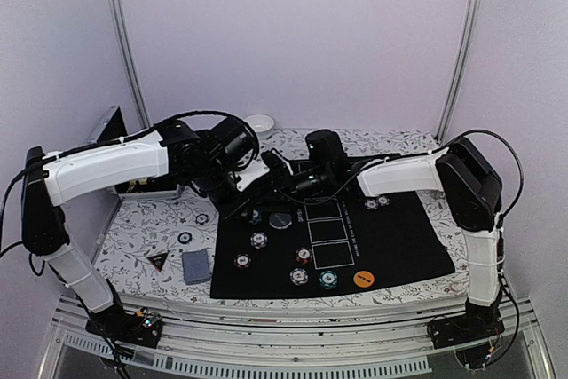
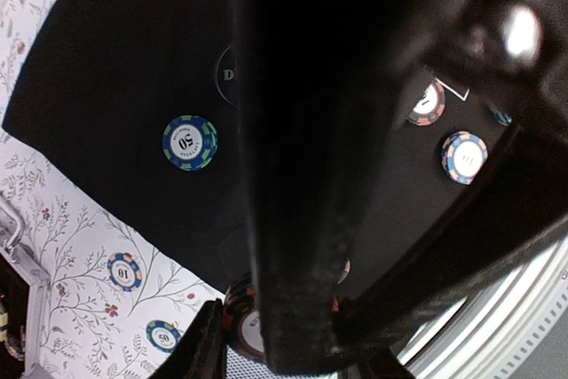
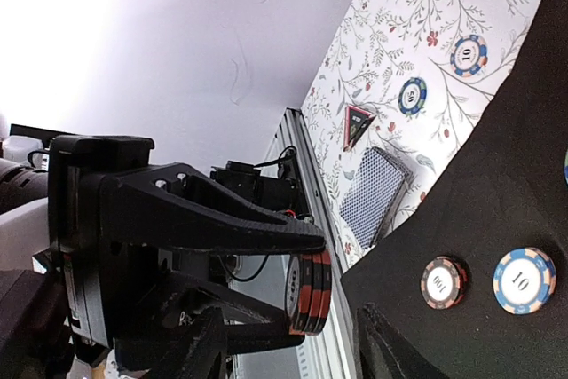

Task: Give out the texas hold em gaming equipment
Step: Pass from the left arm to the right

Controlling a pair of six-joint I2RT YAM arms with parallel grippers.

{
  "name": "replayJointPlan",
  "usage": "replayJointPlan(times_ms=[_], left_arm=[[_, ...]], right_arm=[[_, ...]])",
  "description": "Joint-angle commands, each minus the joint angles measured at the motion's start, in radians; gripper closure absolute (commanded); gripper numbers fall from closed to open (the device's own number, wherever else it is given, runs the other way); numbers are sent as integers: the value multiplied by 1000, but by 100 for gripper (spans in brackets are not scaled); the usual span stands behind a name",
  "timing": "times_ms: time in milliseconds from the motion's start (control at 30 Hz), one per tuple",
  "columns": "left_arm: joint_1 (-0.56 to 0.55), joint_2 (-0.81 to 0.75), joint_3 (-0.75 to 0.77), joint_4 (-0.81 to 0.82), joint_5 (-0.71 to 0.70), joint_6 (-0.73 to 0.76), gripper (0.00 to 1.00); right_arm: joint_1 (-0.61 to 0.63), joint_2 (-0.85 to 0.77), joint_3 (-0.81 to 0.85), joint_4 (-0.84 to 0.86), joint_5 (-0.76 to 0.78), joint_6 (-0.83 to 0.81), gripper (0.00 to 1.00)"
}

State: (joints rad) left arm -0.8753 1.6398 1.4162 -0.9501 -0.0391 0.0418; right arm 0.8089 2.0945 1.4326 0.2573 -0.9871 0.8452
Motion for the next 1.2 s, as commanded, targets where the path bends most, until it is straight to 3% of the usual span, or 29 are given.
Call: replayJointPlan(times_ms=[0,300,533,733,767,867,933,1033,1167], left_arm=[[-13,-15,33,4,-12,14,100],[-13,0,37,5,-53,18,100],[-14,-8,30,9,-62,14,100],[-14,-41,7,38,-67,24,100],[-14,-52,-4,49,-69,27,96],[-13,-96,-49,108,-78,42,43],[-14,-148,-108,194,-75,70,22],[-16,-277,-272,442,-88,132,17],[-16,-497,-632,1023,-2,221,14]], right_arm=[[21,65,59,89,-60,72,49],[36,108,99,91,-85,94,62],[31,105,80,87,-88,93,95],[12,73,49,83,-81,85,97],[6,62,40,78,-80,81,97],[-18,17,3,54,-71,58,98],[-41,-25,-42,43,-62,40,98],[-69,-91,-96,30,-67,20,98],[-72,-157,-105,-62,-79,-42,98]])
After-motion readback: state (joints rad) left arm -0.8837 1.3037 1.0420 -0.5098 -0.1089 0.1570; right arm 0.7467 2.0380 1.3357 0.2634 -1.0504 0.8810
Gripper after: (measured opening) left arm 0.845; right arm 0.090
